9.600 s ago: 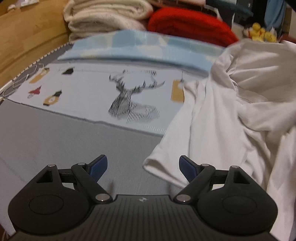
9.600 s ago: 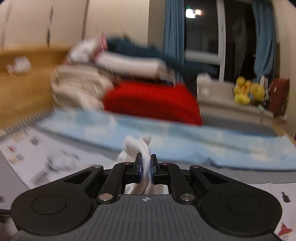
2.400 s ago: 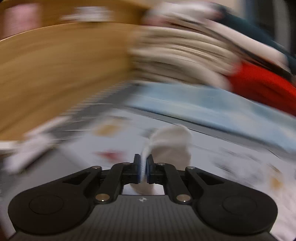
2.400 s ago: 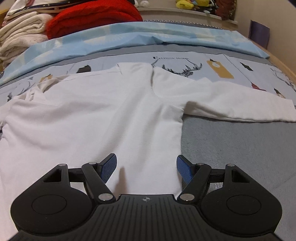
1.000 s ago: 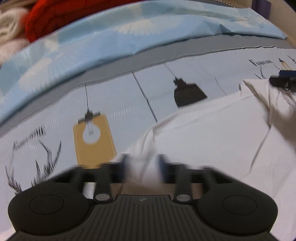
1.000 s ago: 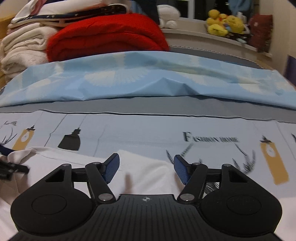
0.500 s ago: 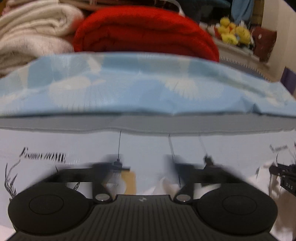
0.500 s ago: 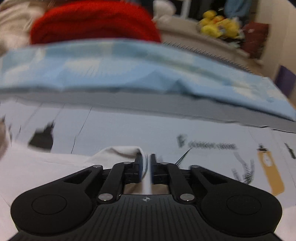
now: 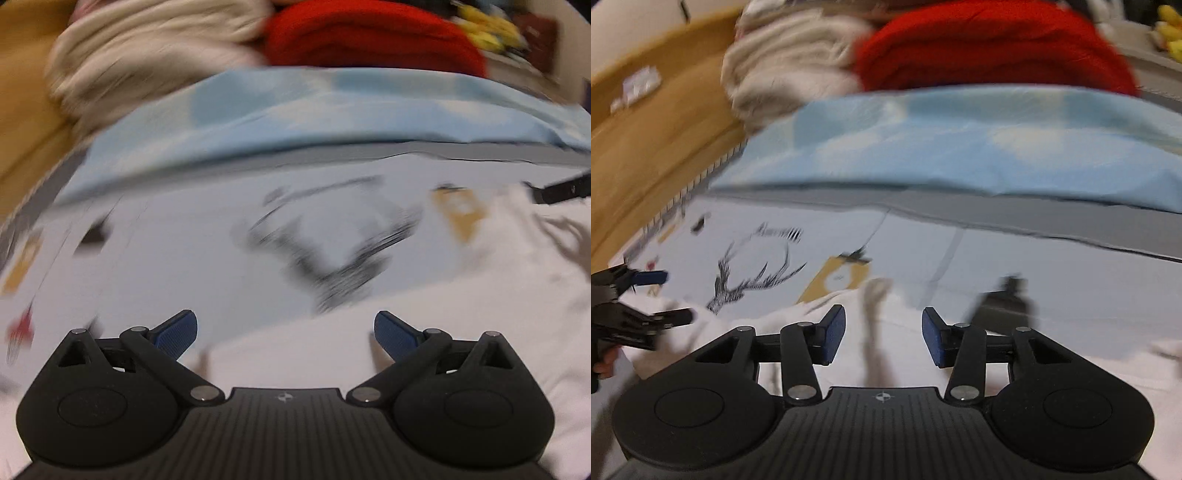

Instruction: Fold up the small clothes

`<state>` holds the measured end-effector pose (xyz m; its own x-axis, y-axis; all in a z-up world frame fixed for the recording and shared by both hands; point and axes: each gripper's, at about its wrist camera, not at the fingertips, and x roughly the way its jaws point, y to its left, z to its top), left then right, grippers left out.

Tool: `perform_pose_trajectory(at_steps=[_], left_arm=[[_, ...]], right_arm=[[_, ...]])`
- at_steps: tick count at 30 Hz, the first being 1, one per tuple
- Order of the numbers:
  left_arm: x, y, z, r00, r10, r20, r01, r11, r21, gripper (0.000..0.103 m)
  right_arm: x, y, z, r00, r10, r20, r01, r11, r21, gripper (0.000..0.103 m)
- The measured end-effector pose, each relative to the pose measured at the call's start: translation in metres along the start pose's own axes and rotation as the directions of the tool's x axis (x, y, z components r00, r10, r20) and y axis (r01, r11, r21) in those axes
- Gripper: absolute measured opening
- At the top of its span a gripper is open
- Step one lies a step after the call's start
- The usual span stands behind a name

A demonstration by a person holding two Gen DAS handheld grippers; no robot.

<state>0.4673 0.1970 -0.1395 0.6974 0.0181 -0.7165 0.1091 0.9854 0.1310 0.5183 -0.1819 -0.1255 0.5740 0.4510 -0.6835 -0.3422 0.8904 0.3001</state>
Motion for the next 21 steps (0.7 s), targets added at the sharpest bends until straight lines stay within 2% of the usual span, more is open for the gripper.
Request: perform_pose_trajectory(at_steps=[2,3,4,5,6,8,9,10,11,13,14,16,17,18,19,20,21], left_arm=[[0.001,0.032,-0.022,1.0,0.01,-0.001,-0.01,0.997,-0.079,0.102],[0.005,0.044,-0.031,1.0,0.024,-0.007,-0.024,0.994,-0.109,0.102],[0.009,0.052,-0.038,0.999,0.043,-0.014,-0.044,0.991,-0.124,0.103],[0.007,0.057,-0.044,0.999,0.047,0.018,-0.044,0.99,-0.134,0.103],[0.005,0.061,-0.048,0.997,0.063,0.035,-0.058,0.988,-0.142,0.103],[-0.001,0.067,-0.057,0.995,0.079,0.059,-0.068,0.982,-0.177,0.103],[-0.003,0.067,-0.061,0.994,0.085,0.072,-0.071,0.981,-0.178,0.103],[-0.007,0.068,-0.065,0.993,0.091,0.081,-0.076,0.981,-0.176,0.103],[-0.01,0.071,-0.067,0.992,0.093,0.083,-0.076,0.98,-0.184,0.103],[-0.011,0.078,-0.069,0.992,0.096,0.08,-0.078,0.976,-0.204,0.103],[-0.011,0.081,-0.07,0.992,0.098,0.08,-0.079,0.974,-0.213,0.103],[-0.012,0.084,-0.07,0.991,0.103,0.086,-0.081,0.968,-0.236,0.103],[-0.014,0.085,-0.07,0.991,0.105,0.087,-0.081,0.966,-0.246,0.103],[-0.016,0.085,-0.07,0.991,0.106,0.086,-0.081,0.964,-0.254,0.103],[-0.018,0.085,-0.07,0.991,0.105,0.086,-0.079,0.962,-0.263,0.103],[-0.021,0.085,-0.069,0.992,0.098,0.082,-0.072,0.958,-0.278,0.103],[-0.024,0.084,-0.067,0.993,0.086,0.077,-0.06,0.954,-0.294,0.102]], right_arm=[[0.027,0.012,0.005,0.999,-0.016,-0.028,0.016,1.0,0.005,0.05],[0.038,0.014,0.008,0.999,-0.035,-0.034,0.035,0.999,0.006,0.045],[0.046,0.019,0.007,0.998,-0.054,-0.031,0.054,0.999,-0.006,0.029],[0.055,0.025,0.008,0.996,-0.083,-0.028,0.082,0.996,-0.037,0.002],[0.061,0.035,0.007,0.993,-0.115,-0.032,0.112,0.991,-0.076,0.001],[0.057,0.047,0.01,0.985,-0.164,0.052,0.168,0.982,-0.088,0.001],[0.052,0.043,0.013,0.976,-0.186,0.116,0.191,0.981,-0.038,0.001],[0.051,0.036,0.016,0.966,-0.218,0.139,0.217,0.976,0.022,0.001],[0.053,0.027,0.018,0.957,-0.255,0.138,0.247,0.966,0.077,0.001],[0.068,0.018,0.012,0.954,-0.285,0.09,0.281,0.958,0.054,0.001],[0.077,0.017,0.006,0.955,-0.288,0.065,0.287,0.958,0.021,0.002],[0.077,0.019,0.001,0.952,-0.288,0.103,0.291,0.956,-0.021,0.004],[0.074,0.019,0.002,0.954,-0.282,0.1,0.285,0.958,-0.015,0.013],[0.068,0.014,0.005,0.958,-0.272,0.091,0.27,0.962,0.024,0.041],[0.057,0.008,0.007,0.961,-0.265,0.084,0.258,0.962,0.084,0.055],[0.038,0.002,0.008,0.96,-0.26,0.103,0.244,0.958,0.149,0.065],[0.019,-0.001,0.005,0.956,-0.255,0.145,0.227,0.957,0.182,0.065]])
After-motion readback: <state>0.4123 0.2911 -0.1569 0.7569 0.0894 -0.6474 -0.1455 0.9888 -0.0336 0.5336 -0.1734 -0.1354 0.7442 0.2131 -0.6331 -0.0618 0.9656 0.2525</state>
